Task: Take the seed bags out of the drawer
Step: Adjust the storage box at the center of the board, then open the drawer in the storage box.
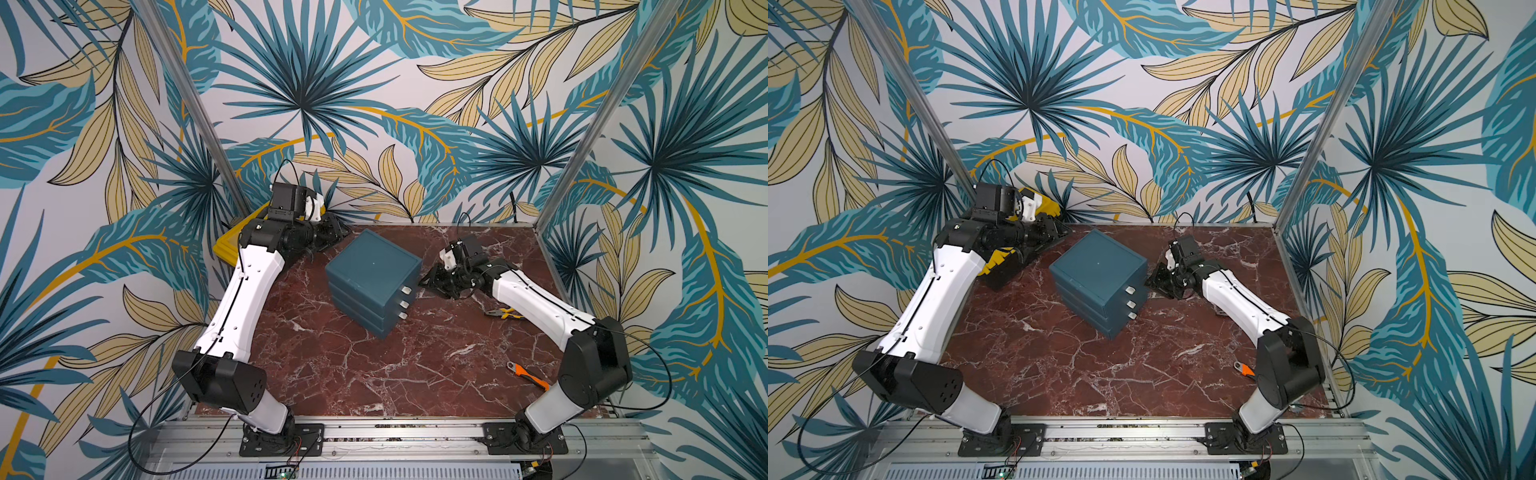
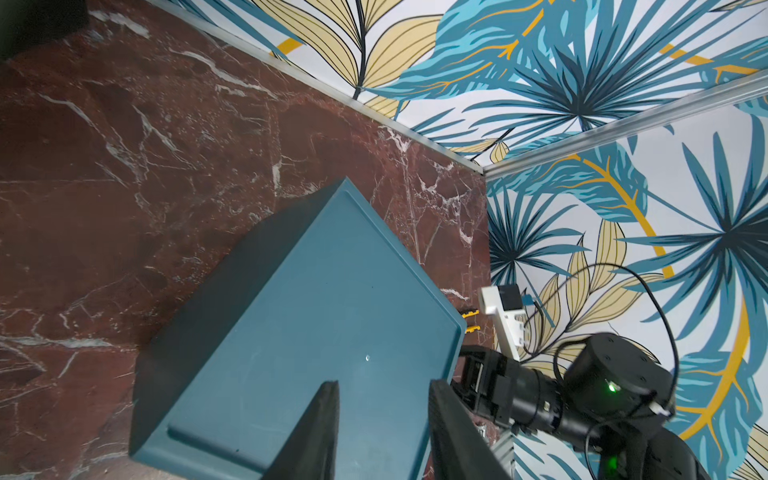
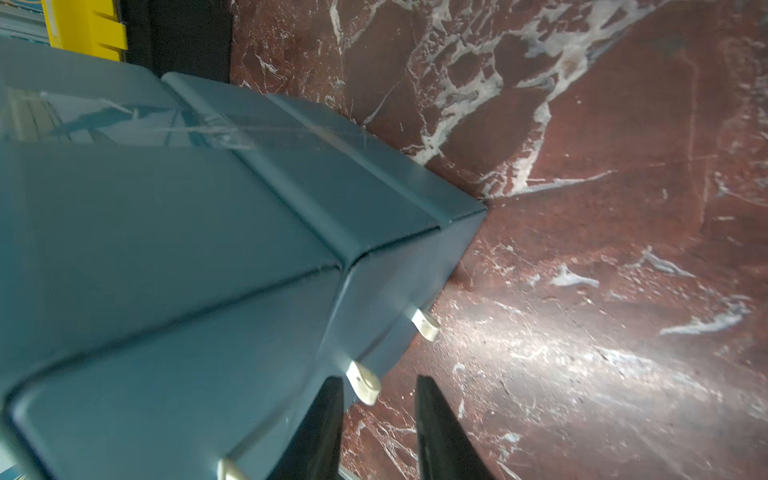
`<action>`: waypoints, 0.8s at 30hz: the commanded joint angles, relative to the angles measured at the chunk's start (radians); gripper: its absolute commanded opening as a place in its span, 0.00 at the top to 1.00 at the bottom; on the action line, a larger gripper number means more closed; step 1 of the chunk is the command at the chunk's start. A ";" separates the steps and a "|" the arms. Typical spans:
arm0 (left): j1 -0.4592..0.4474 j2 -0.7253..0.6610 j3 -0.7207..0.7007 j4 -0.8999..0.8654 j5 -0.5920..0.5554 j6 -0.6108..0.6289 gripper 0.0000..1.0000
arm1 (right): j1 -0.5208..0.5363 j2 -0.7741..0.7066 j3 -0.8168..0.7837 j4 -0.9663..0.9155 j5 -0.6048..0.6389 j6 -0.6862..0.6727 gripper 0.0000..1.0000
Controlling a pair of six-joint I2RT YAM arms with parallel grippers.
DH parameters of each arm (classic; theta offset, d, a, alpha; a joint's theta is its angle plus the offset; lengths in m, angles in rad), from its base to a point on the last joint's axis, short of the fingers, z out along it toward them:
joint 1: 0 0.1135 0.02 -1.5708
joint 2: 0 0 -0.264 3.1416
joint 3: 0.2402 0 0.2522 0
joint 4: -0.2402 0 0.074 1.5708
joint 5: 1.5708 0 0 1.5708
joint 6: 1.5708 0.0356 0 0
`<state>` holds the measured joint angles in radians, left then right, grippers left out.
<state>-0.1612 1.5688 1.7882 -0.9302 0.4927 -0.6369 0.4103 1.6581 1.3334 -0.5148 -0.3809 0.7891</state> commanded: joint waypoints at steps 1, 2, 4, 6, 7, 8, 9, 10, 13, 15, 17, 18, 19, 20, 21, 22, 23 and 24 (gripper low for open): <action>-0.003 -0.014 -0.027 0.042 0.058 -0.001 0.61 | 0.001 0.062 0.074 -0.010 -0.024 -0.001 0.67; -0.006 -0.014 -0.032 0.042 0.068 0.000 0.61 | 0.000 0.084 0.098 -0.013 -0.025 0.000 0.67; -0.008 -0.013 -0.042 0.044 0.078 0.001 0.61 | 0.001 0.119 0.147 -0.019 -0.024 0.001 0.67; -0.012 -0.009 -0.053 0.050 0.088 -0.002 0.61 | 0.000 0.154 0.190 -0.026 -0.028 0.001 0.67; -0.014 -0.008 -0.056 0.053 0.092 -0.004 0.61 | 0.001 0.165 0.204 -0.030 -0.026 0.002 0.67; -0.017 -0.005 -0.062 0.055 0.093 -0.004 0.61 | 0.001 0.177 0.217 -0.034 -0.024 0.005 0.67; -0.020 -0.004 -0.066 0.061 0.097 -0.006 0.61 | 0.001 0.182 0.223 -0.036 -0.024 0.008 0.67; -0.024 -0.003 -0.070 0.066 0.097 -0.008 0.61 | 0.001 0.180 0.220 -0.039 -0.023 0.013 0.67; -0.030 0.010 -0.078 0.071 0.100 -0.024 0.63 | 0.000 0.127 0.163 -0.039 -0.008 0.032 0.65; -0.039 0.018 -0.093 0.081 0.108 -0.035 0.64 | 0.000 0.058 0.094 -0.025 0.003 0.060 0.60; -0.051 0.023 -0.108 0.086 0.102 -0.039 0.64 | 0.000 -0.016 0.001 0.056 -0.010 0.118 0.58; -0.055 0.026 -0.115 0.088 0.101 -0.041 0.65 | 0.002 -0.056 -0.053 0.121 -0.027 0.161 0.57; -0.056 0.027 -0.122 0.087 0.100 -0.043 0.65 | 0.002 -0.090 -0.102 0.180 -0.039 0.201 0.56; -0.057 0.027 -0.129 0.083 0.097 -0.043 0.66 | 0.003 -0.124 -0.151 0.239 -0.044 0.248 0.56; -0.058 0.027 -0.138 0.079 0.095 -0.040 0.66 | 0.005 -0.148 -0.188 0.283 -0.047 0.285 0.55; -0.059 0.027 -0.148 0.075 0.092 -0.036 0.66 | 0.010 -0.175 -0.228 0.365 -0.050 0.321 0.55; -0.059 0.027 -0.159 0.070 0.089 -0.031 0.67 | 0.016 -0.196 -0.258 0.408 -0.047 0.349 0.54; -0.058 0.027 -0.168 0.067 0.083 -0.025 0.67 | 0.023 -0.208 -0.275 0.432 -0.046 0.368 0.54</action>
<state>-0.2169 1.5894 1.6592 -0.8646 0.5838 -0.6773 0.4160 1.4853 1.1194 -0.2867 -0.4129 1.0298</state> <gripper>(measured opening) 0.335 0.459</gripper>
